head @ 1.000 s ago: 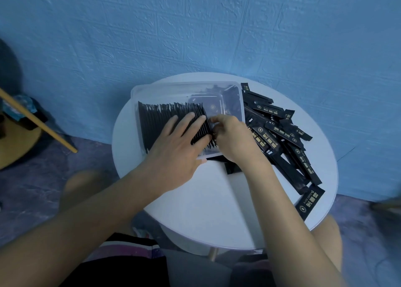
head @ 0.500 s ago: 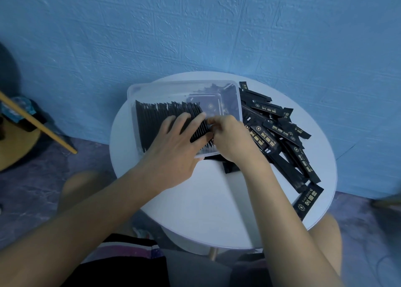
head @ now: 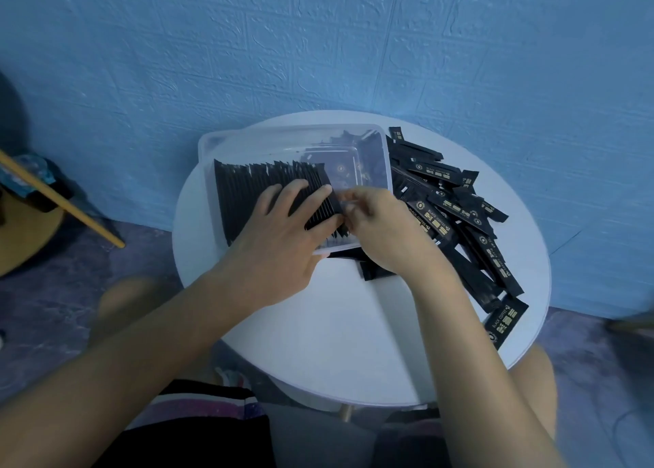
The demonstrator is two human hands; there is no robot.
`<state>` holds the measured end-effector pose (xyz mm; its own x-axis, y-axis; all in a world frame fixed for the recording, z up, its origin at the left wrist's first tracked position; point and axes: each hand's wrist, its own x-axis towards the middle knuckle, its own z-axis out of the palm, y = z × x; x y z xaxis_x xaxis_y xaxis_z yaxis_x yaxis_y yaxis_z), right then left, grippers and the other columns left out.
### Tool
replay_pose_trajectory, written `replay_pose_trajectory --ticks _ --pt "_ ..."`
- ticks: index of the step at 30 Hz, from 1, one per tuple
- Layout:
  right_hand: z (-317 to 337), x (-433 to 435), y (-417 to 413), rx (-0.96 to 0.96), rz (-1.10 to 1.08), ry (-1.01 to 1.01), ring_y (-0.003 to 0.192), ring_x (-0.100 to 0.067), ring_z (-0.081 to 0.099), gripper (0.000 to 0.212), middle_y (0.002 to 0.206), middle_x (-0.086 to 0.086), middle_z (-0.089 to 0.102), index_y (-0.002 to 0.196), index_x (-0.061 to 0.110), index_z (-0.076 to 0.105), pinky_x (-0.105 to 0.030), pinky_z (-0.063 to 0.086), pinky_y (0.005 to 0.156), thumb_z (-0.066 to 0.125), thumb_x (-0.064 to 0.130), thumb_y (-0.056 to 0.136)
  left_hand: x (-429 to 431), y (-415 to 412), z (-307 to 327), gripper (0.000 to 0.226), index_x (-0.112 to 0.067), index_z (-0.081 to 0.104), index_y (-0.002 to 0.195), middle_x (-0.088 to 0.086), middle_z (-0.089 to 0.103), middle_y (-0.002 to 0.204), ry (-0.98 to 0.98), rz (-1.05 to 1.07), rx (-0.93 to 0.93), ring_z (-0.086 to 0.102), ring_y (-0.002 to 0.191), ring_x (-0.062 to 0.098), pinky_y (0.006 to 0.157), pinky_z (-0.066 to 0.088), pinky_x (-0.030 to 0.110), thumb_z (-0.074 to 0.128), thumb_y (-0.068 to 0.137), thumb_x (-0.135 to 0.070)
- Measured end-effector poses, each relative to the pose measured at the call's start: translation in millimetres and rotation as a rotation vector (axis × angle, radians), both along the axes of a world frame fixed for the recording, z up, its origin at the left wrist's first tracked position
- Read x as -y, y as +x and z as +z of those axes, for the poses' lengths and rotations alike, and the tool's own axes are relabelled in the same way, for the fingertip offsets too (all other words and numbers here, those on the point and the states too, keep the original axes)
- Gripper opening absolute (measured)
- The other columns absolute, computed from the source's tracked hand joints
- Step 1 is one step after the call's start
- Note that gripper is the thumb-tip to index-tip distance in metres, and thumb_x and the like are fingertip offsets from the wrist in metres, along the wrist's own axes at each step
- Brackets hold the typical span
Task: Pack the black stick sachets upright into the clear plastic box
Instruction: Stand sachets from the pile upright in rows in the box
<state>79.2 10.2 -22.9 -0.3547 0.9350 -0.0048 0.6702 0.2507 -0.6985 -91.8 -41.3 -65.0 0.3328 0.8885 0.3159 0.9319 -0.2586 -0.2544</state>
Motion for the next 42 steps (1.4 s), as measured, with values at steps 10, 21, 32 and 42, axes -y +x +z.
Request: replay_pose_trajectory --ticks 10,21,32,42 --pt "7.2 22.0 73.2 0.015 -0.062 0.083 0.083 -0.008 0.065 0.017 0.082 0.017 0.07 0.088 0.037 0.07 -0.033 0.053 0.084 0.059 0.025 0.092 -4.0 -3.8 -2.3 0.054 -0.027 0.055 0.142 0.01 0.038 0.158 -0.005 -0.011 0.03 0.035 0.14 0.041 0.111 0.029 0.058 0.065 0.09 -0.038" --pt "-31.3 23.1 81.4 0.388 0.048 0.264 0.11 -0.025 0.054 0.041 0.118 0.008 0.066 0.121 0.025 0.07 -0.036 0.046 0.093 0.079 0.028 0.082 -4.5 -2.1 -1.9 0.052 -0.026 0.055 0.142 0.011 0.038 0.158 -0.002 -0.008 0.04 0.035 0.14 0.043 0.111 0.03 0.06 0.063 0.093 -0.04" --pt "-33.2 16.7 82.7 0.284 0.048 0.511 0.09 -0.022 0.058 0.015 0.099 0.012 0.073 0.102 0.026 0.079 -0.03 0.047 0.078 0.071 0.018 0.091 -4.4 -1.8 -1.0 0.052 -0.025 0.055 0.143 0.012 0.039 0.158 -0.002 -0.007 0.042 0.035 0.139 0.043 0.11 0.031 0.06 0.062 0.093 -0.041" --pt "7.3 21.4 58.3 -0.035 -0.082 0.579 0.067 -0.018 0.063 0.007 0.071 0.007 0.07 0.099 0.026 0.07 -0.036 0.053 0.069 0.064 0.029 0.097 -1.9 0.7 -3.1 0.052 -0.024 0.054 0.144 0.012 0.037 0.159 0.011 0.002 0.046 0.033 0.141 0.043 0.112 0.029 0.06 0.059 0.094 -0.04"
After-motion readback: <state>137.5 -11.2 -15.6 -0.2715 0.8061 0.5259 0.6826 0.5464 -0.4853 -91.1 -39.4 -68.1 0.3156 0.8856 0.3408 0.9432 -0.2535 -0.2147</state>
